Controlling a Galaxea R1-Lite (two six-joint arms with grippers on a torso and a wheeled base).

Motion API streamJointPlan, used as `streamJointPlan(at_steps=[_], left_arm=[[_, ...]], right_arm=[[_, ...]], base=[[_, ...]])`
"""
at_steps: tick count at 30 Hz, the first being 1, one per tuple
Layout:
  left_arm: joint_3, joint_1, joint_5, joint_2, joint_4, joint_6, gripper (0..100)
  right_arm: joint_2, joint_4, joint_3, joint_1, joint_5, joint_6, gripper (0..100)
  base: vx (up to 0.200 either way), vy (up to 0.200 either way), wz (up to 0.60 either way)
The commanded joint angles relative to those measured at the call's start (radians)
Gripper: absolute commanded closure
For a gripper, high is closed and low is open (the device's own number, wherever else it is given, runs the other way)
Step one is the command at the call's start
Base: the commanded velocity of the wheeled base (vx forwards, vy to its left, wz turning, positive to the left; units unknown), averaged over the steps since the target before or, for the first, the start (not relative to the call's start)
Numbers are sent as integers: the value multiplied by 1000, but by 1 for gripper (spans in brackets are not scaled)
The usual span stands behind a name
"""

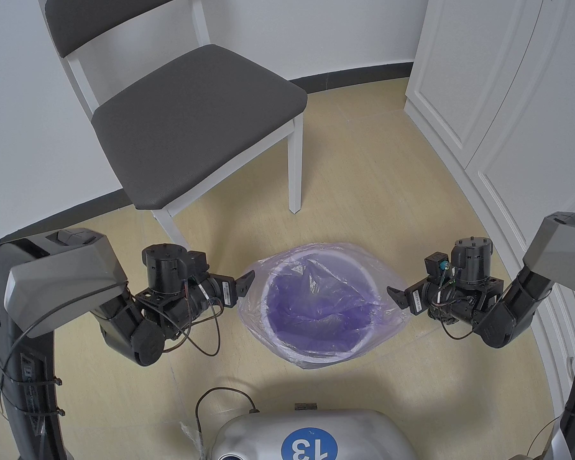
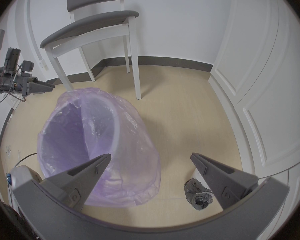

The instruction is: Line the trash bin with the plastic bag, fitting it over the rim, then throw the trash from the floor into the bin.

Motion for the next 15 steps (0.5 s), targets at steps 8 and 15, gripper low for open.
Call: streamJointPlan(at_steps=[8,15], left_arm=[[-221,27,-1,187,92,3,0],[-333,55,-1,262,148,3,0]], right_arm=[[199,53,-192,-24,19,15,0],[252,128,-296,-41,21,16,0]], base=[[0,0,0],[0,0,0]])
